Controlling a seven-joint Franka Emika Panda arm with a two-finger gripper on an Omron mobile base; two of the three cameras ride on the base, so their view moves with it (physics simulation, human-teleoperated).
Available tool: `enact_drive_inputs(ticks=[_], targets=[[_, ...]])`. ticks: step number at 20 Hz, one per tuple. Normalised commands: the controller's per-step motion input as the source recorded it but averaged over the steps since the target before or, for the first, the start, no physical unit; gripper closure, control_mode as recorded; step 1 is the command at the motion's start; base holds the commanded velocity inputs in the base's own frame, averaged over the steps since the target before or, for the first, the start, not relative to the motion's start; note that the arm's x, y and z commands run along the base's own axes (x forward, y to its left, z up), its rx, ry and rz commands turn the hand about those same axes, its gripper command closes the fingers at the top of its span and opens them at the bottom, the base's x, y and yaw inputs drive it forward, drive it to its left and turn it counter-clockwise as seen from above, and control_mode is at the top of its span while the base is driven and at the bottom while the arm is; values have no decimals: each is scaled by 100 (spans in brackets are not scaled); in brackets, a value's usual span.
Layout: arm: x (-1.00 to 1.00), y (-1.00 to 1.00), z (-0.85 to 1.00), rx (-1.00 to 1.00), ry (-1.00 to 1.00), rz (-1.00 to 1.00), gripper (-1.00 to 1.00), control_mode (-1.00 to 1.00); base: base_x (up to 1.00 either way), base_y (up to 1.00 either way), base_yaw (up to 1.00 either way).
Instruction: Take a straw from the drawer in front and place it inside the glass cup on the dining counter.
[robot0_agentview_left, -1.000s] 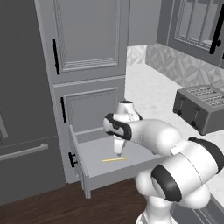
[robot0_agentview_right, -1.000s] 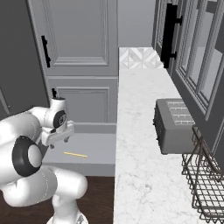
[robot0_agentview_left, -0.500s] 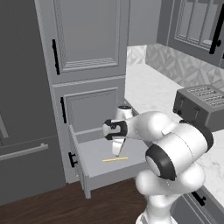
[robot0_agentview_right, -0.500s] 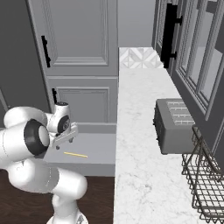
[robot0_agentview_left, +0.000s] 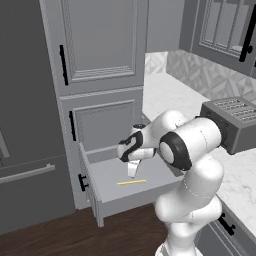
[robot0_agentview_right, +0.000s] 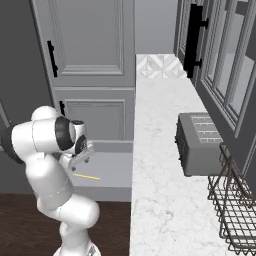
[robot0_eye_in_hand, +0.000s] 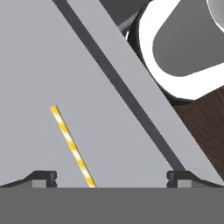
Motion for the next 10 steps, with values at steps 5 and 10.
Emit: enact_drive_inputs(ticks=[5, 10], targets=[[23, 12, -35, -9, 0, 0, -100, -100, 0, 0, 0], [19, 23, -33, -11, 0, 0, -100, -100, 0, 0, 0]])
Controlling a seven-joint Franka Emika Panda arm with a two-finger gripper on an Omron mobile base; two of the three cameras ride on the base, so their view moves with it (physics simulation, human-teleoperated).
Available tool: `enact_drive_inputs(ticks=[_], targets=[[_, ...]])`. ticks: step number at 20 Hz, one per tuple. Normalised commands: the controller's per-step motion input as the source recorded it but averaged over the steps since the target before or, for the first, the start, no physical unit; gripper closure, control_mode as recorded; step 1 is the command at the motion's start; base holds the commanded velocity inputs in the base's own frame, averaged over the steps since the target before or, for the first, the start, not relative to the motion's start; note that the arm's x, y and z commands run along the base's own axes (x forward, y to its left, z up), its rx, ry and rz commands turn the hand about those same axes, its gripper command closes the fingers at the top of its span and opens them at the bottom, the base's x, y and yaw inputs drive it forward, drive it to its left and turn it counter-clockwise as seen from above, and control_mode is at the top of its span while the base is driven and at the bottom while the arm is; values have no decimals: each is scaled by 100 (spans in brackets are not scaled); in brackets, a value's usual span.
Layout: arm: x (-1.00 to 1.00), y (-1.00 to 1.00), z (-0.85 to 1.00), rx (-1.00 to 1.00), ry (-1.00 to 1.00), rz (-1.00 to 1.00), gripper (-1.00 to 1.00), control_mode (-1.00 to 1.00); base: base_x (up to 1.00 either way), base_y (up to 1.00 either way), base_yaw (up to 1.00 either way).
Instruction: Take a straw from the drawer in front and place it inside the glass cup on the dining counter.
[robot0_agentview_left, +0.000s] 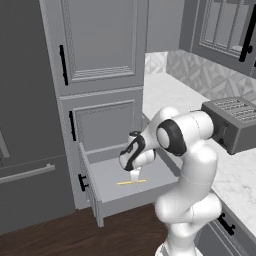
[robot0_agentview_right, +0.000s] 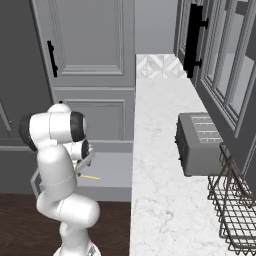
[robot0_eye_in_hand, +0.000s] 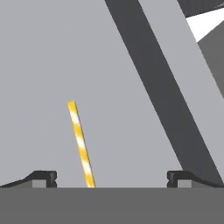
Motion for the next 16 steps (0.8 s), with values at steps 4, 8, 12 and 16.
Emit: enact_drive_inputs(ticks=[4, 8, 12, 16], targets=[[30, 27, -15, -2, -3, 0, -100, -100, 0, 0, 0], [31, 32, -12, 0, -4, 0, -100, -100, 0, 0, 0], [14, 29, -16, -2, -2, -2, -100, -100, 0, 0, 0], [0, 13, -26, -5, -6, -7, -100, -100, 0, 0, 0]])
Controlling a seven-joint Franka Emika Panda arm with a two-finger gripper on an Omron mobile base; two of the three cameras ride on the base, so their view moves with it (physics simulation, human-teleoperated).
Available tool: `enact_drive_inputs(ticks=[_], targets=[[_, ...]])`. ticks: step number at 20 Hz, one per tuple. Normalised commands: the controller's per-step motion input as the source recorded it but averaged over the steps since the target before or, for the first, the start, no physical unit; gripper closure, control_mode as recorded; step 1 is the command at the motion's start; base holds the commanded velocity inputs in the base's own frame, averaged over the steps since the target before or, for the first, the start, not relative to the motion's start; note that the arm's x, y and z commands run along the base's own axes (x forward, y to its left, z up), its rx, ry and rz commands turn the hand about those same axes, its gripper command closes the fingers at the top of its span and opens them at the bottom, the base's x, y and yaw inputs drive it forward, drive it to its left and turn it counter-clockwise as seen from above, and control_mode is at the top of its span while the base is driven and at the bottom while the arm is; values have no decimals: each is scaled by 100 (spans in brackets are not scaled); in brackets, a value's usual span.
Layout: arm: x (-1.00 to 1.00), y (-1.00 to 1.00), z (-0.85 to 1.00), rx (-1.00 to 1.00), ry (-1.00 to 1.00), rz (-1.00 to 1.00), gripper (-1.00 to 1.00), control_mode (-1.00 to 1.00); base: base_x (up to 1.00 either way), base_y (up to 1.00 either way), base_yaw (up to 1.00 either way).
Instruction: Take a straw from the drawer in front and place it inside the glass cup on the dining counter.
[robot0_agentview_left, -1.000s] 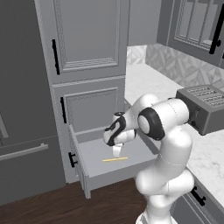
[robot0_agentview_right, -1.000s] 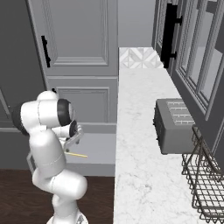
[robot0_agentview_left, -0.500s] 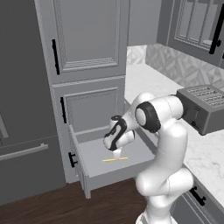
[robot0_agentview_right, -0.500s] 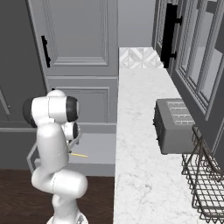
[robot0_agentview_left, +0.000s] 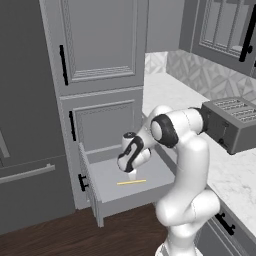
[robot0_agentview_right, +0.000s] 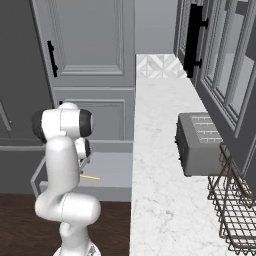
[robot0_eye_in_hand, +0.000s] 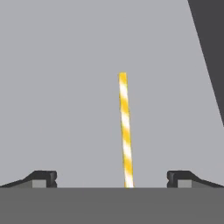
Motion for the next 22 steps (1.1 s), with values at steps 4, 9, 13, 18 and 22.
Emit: enact_drive_inputs(ticks=[4, 9, 13, 18, 22], targets=[[-21, 0, -19, -3, -8, -11, -100, -100, 0, 0, 0], [-50, 18, -5, 0, -2, -22, -100, -100, 0, 0, 0], [-45, 48, 0, 2, 1, -32, -100, -100, 0, 0, 0], [-6, 48, -9, 0, 1, -26, -100, -100, 0, 0, 0], [16, 33, -51, -4, 0, -16, -100, -100, 0, 0, 0]])
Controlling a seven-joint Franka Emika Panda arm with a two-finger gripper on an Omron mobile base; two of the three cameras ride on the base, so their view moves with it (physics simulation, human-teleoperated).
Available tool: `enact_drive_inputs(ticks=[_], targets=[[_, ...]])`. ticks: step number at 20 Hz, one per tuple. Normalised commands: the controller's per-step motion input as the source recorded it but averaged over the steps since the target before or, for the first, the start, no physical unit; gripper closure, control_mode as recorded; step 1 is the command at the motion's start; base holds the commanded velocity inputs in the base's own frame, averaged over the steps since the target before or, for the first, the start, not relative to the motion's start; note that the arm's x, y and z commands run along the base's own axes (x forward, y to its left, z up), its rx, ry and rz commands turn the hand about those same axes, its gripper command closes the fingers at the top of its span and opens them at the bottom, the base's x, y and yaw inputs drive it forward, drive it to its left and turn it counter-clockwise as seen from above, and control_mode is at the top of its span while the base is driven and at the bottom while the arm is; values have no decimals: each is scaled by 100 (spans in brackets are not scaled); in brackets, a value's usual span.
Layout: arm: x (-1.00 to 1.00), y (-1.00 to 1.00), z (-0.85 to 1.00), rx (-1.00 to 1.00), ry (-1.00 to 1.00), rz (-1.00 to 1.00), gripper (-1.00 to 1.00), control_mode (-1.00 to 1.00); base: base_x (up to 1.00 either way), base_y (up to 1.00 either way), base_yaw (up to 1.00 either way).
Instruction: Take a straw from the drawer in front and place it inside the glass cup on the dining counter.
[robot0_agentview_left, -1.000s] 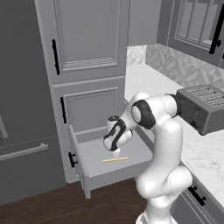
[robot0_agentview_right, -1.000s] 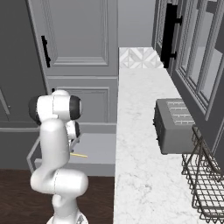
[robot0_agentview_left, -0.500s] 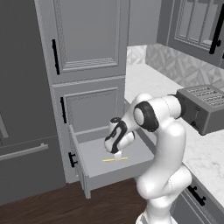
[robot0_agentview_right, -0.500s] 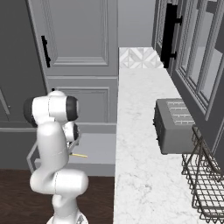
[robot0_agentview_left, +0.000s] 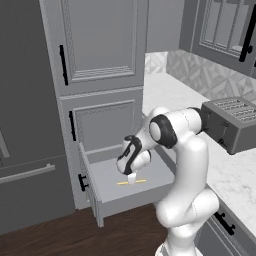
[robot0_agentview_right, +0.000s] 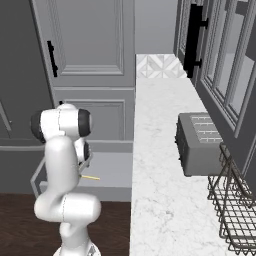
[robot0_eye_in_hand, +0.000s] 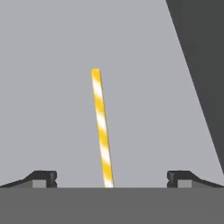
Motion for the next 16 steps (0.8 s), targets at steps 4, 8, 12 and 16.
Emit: enact_drive_inputs(ticks=[4, 8, 12, 16], targets=[[3, 34, -70, -7, 0, -16, -100, -100, 0, 0, 0], [-6, 39, -63, -5, 0, -16, -100, -100, 0, 0, 0], [-25, 29, -64, -3, 0, -16, -100, -100, 0, 0, 0], [-55, 6, -74, -2, 0, -12, -100, -100, 0, 0, 0]])
